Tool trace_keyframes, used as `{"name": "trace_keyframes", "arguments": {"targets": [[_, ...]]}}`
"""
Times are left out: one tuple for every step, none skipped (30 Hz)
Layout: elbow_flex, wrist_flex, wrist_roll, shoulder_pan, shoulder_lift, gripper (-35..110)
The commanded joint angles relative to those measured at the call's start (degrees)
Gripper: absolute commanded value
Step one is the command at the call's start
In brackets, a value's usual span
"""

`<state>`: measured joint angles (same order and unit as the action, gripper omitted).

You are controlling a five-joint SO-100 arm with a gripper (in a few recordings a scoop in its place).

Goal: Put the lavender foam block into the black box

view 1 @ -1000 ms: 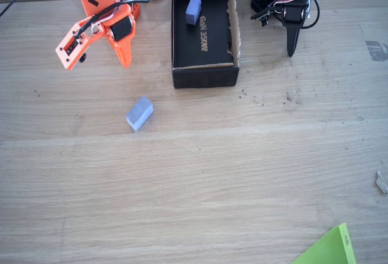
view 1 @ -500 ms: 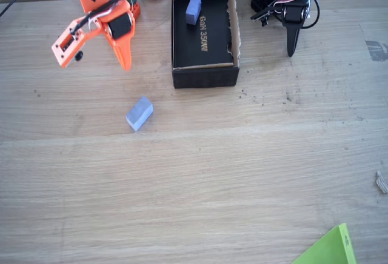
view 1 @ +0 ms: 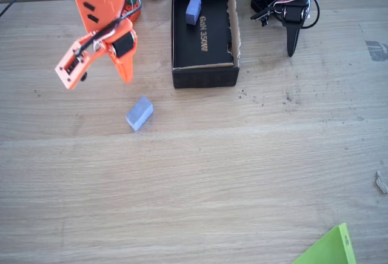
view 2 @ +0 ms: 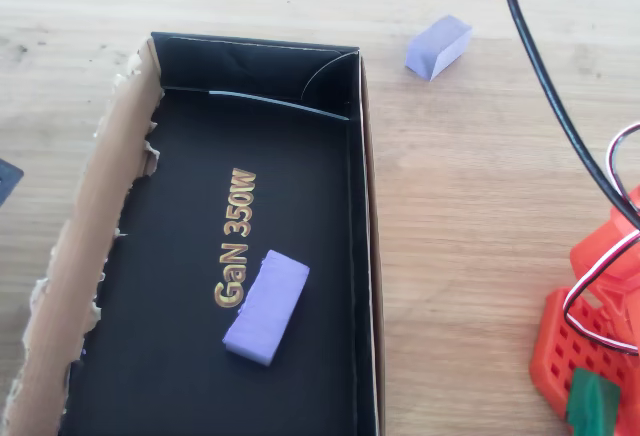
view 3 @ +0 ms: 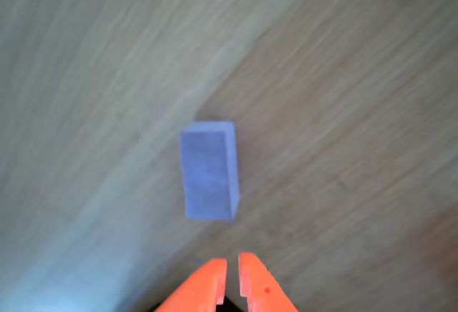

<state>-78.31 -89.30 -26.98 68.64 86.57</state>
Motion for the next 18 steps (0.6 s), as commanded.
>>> {"name": "trace_keyframes", "arguments": {"targets": [[2.8, -0.4, -5.4, -0.9, 0.3, 0], [2.9, -0.4, -7.3, -1.0, -0.1, 0], [2.9, -0.4, -8.9, -1.0, -0.4, 0], [2.9, -0.2, -10.4, -1.1, -0.5, 0], [2.9, -0.1, -11.6, -1.2, -0.6, 0], [2.9, 0.0, -12.8, -1.2, -0.7, 0], [2.9, -0.1, -14.3, -1.3, -0.8, 0], [2.9, -0.6, -16.5, -1.3, -0.8, 0], [2.9, -1.0, -17.8, -1.4, -0.8, 0], [2.9, -1.0, -18.4, -1.5, -0.8, 0], [2.9, -1.1, -19.2, -1.6, -0.9, 0], [2.7, -1.3, -19.8, -1.8, -0.9, 0], [2.5, -1.3, -19.3, -1.8, -0.9, 0], [2.4, -1.2, -18.5, -1.8, -0.9, 0], [2.0, -0.7, -17.1, -1.9, -0.8, 0], [1.8, -0.1, -14.9, -1.8, -0.6, 0], [1.8, 0.5, -12.6, -1.7, -0.6, 0], [1.8, 1.5, -9.5, -1.5, -0.5, 0]]}}
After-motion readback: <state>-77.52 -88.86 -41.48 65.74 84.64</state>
